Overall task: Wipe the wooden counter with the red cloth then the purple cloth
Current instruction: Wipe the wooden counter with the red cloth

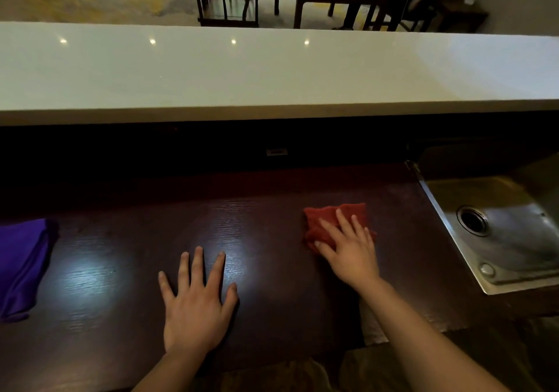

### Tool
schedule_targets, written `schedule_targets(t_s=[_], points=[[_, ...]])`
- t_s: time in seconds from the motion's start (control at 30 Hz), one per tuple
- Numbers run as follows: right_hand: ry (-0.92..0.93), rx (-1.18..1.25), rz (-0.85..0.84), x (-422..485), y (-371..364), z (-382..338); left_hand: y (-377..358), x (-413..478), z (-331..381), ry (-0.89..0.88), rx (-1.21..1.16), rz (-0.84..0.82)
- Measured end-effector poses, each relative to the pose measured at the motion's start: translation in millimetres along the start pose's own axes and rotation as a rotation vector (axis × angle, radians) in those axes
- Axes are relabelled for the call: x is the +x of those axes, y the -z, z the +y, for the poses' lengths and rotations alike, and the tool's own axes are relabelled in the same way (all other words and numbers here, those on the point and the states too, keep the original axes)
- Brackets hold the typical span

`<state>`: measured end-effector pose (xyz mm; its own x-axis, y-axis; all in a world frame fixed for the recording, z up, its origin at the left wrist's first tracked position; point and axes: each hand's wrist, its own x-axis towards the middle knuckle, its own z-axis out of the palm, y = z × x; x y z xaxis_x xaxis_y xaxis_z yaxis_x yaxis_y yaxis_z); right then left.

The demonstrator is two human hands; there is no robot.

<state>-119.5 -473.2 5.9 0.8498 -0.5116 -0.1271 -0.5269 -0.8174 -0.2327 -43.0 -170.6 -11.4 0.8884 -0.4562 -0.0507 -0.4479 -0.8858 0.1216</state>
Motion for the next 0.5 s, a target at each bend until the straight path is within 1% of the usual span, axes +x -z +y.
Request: schedule_targets(t_s=[0.03,0.07,0.1,0.23,0.3,0.33,0.37,0.4,0.5], points=[[-0.056,0.017,0.001,5,0,-7,0,0,0,0.003,-0.001,-0.002],[-0.072,0.023,-0.001,7,-1,-16,-1,0,0,0.003,-0.004,-0.001],[-0.040,0.021,-0.003,4,-3,-25,-1,0,-1,0.003,-0.006,0.001],[0.320,-0.002,-0.003,-41,-20,-49,-2,0,-1,0.006,-0.007,0.005],[0.421,-0.024,-0.010,-59,-25,-35,-3,0,-1,0.007,-0.010,0.008],[0.425,-0.032,-0.010,-60,-22,-22,-2,0,-1,0.007,-0.008,0.007],[0.391,-0.042,-0.004,-58,-18,-8,-2,0,-1,0.008,-0.007,0.006],[0.327,-0.050,0.005,-53,-13,6,-2,0,-1,0.007,-0.005,0.004],[0.062,-0.040,0.036,-27,1,31,-2,1,-2,0.008,-0.002,-0.003]])
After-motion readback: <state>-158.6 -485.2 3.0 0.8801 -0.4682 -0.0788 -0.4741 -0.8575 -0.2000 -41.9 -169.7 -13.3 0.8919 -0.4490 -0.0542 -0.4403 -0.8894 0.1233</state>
